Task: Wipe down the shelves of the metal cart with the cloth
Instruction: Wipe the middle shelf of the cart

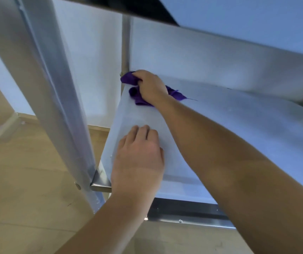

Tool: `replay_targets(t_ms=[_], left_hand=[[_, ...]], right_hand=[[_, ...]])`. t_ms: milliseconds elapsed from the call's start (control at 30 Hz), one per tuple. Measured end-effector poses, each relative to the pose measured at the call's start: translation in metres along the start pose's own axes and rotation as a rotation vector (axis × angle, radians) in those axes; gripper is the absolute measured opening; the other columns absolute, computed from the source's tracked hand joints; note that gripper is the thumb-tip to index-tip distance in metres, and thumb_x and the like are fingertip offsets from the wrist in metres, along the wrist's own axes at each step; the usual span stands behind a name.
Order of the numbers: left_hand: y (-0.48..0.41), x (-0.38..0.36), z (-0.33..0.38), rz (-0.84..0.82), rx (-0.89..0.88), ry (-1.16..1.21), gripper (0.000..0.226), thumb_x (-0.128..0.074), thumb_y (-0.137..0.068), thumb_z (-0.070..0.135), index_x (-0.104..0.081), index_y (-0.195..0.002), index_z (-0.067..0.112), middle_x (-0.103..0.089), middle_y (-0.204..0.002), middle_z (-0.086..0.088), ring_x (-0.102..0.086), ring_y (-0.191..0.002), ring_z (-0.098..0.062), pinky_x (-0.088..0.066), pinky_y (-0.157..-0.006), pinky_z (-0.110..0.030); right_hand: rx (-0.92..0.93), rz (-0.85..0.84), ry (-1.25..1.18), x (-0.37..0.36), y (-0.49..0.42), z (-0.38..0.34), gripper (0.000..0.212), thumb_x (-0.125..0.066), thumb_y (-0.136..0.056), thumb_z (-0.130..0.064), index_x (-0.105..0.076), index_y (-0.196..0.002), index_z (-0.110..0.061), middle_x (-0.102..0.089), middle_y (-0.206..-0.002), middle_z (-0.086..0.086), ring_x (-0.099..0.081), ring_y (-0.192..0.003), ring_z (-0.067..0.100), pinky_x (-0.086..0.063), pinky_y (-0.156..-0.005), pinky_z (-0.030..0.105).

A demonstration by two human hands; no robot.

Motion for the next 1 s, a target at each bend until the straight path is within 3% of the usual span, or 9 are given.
replay_targets(t_ms=[100,200,333,400,567,667,767,900,1000], left_hand=[[0.001,0.003,0.0,-0.014,0.018,0.016,0.03,-0.05,-0.087,0.016,-0.064,-0.113,0.012,-0.063,-0.122,-0.004,-0.053,-0.121,-0.024,-0.04,-0.102,-0.037],[0.002,0.005,0.0,-0.029,0.012,0.005,0.031,-0.047,-0.091,0.018,-0.062,-0.118,0.014,-0.061,-0.125,-0.001,-0.052,-0.121,-0.021,-0.039,-0.103,-0.035],[0.001,0.006,0.001,-0.02,-0.002,-0.002,0.033,-0.044,-0.092,0.019,-0.062,-0.118,0.012,-0.062,-0.123,-0.002,-0.054,-0.118,-0.021,-0.042,-0.102,-0.036],[0.001,0.006,0.004,-0.015,-0.009,-0.008,0.035,-0.042,-0.089,0.018,-0.064,-0.115,0.01,-0.063,-0.121,-0.005,-0.054,-0.117,-0.025,-0.042,-0.1,-0.038],[0.001,0.006,0.004,-0.003,0.008,-0.013,0.032,-0.048,-0.088,0.013,-0.064,-0.115,0.007,-0.063,-0.122,-0.009,-0.053,-0.116,-0.029,-0.042,-0.098,-0.042],[0.0,0.005,0.005,0.01,0.011,0.006,0.032,-0.049,-0.087,0.01,-0.065,-0.115,0.006,-0.062,-0.123,-0.009,-0.052,-0.117,-0.029,-0.041,-0.097,-0.042],[0.002,0.003,0.006,0.028,0.011,0.01,0.032,-0.048,-0.087,0.009,-0.065,-0.114,0.005,-0.062,-0.124,-0.01,-0.053,-0.117,-0.029,-0.042,-0.097,-0.042],[0.003,0.0,0.008,0.048,-0.019,0.024,0.032,-0.048,-0.087,0.008,-0.066,-0.112,0.002,-0.063,-0.125,-0.012,-0.054,-0.118,-0.029,-0.045,-0.098,-0.043],[0.002,0.001,0.006,0.058,-0.027,0.032,0.032,-0.047,-0.088,0.008,-0.067,-0.112,0.002,-0.063,-0.125,-0.012,-0.054,-0.119,-0.029,-0.045,-0.099,-0.042]], right_hand=[[0.024,-0.015,0.009,0.013,0.004,0.016,0.041,-0.04,-0.093,-0.017,-0.059,-0.124,-0.035,-0.063,-0.126,-0.002,-0.059,-0.112,0.023,-0.046,-0.096,0.036],[-0.09,0.071,0.051,0.045,0.016,0.069,0.038,-0.041,-0.092,-0.022,-0.062,-0.118,-0.039,-0.065,-0.123,-0.002,-0.06,-0.11,0.024,-0.045,-0.093,0.028],[-0.275,0.095,0.034,0.088,0.041,0.134,0.039,-0.037,-0.092,-0.025,-0.059,-0.119,-0.043,-0.066,-0.116,-0.001,-0.064,-0.1,0.026,-0.051,-0.091,0.037],[-0.278,0.087,0.022,0.09,0.05,0.136,0.041,-0.037,-0.094,-0.02,-0.059,-0.122,-0.039,-0.065,-0.119,0.0,-0.061,-0.1,0.023,-0.045,-0.086,0.026],[-0.055,0.01,0.02,0.074,0.086,0.091,0.042,-0.043,-0.093,-0.008,-0.059,-0.126,-0.027,-0.059,-0.133,-0.004,-0.053,-0.122,0.02,-0.039,-0.101,0.026],[0.122,-0.052,0.032,0.075,0.126,0.075,0.04,-0.046,-0.095,-0.002,-0.058,-0.13,-0.016,-0.053,-0.141,-0.004,-0.047,-0.129,0.014,-0.026,-0.104,0.013],[0.235,-0.106,0.02,0.084,0.156,0.08,0.038,-0.048,-0.096,-0.002,-0.059,-0.13,-0.015,-0.051,-0.142,-0.004,-0.045,-0.129,0.009,-0.023,-0.107,0.011],[0.073,-0.083,0.024,0.095,0.136,0.098,0.04,-0.045,-0.096,-0.006,-0.058,-0.13,-0.023,-0.052,-0.14,-0.01,-0.046,-0.126,0.007,-0.025,-0.102,0.01],[-0.061,-0.011,0.033,0.089,0.116,0.096,0.043,-0.039,-0.092,-0.007,-0.06,-0.122,-0.029,-0.06,-0.129,-0.009,-0.054,-0.118,0.015,-0.038,-0.096,0.022]])
Point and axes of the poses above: each hand's wrist, its own y-axis away from the middle knuckle, its own x-axis out of the back of the hand, z = x × y, the point moved 3 cm from there along -y, towards the middle knuckle
